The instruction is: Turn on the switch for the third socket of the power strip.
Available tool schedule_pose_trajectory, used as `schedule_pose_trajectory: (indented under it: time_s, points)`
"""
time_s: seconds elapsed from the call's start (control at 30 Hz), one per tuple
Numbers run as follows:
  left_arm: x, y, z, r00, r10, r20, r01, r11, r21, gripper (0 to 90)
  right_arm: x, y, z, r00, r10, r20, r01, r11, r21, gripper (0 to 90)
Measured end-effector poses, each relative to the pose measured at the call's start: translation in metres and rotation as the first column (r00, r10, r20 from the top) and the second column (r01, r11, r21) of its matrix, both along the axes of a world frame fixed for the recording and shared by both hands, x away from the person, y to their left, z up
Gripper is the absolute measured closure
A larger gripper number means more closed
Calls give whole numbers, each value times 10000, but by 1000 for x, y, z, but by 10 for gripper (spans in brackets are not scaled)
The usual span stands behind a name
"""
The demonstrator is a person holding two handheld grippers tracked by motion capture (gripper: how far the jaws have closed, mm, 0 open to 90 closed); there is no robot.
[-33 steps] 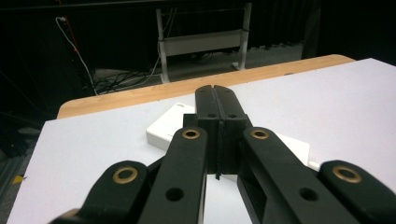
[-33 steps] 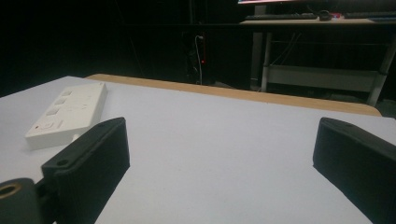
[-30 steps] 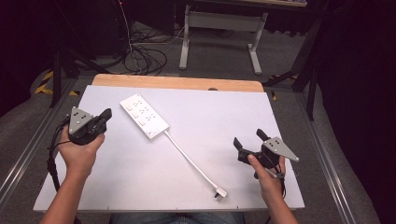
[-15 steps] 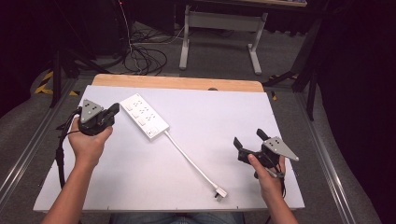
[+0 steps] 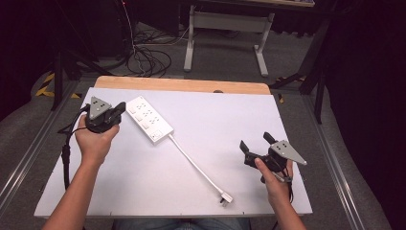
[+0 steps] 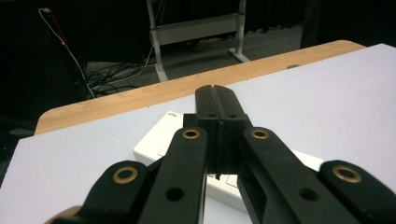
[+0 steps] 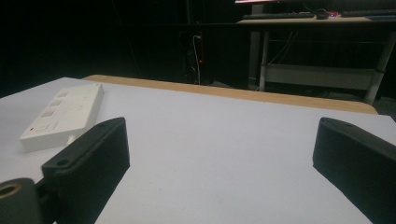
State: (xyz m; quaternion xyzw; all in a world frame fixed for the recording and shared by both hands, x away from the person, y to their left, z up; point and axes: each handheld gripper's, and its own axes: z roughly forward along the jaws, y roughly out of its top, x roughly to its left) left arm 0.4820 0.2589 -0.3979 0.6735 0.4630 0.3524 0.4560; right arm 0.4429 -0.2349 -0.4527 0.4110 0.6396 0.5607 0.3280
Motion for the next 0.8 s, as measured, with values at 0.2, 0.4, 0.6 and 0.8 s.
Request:
schedule_pose_trajectory:
  time_s: [0.2,0.4,0.6,0.8]
  points:
    - [5,-2,-2,9998,-75,-184,76,10000,33,900,0,-1,0,10000,-2,-3,2,10000,0,44]
    - [11,-6,-2,9995,-122,-301,125,9999,88,900,0,-1,0,10000,12,-27,-12,10000,6,45]
    - [21,-9,-3,9987,-95,-499,106,9997,210,900,1,-1,0,10000,-9,-49,9,10000,-6,45]
    - [30,-11,1,9984,-34,-556,51,9996,289,900,1,-1,0,10000,-3,-69,3,10000,5,45]
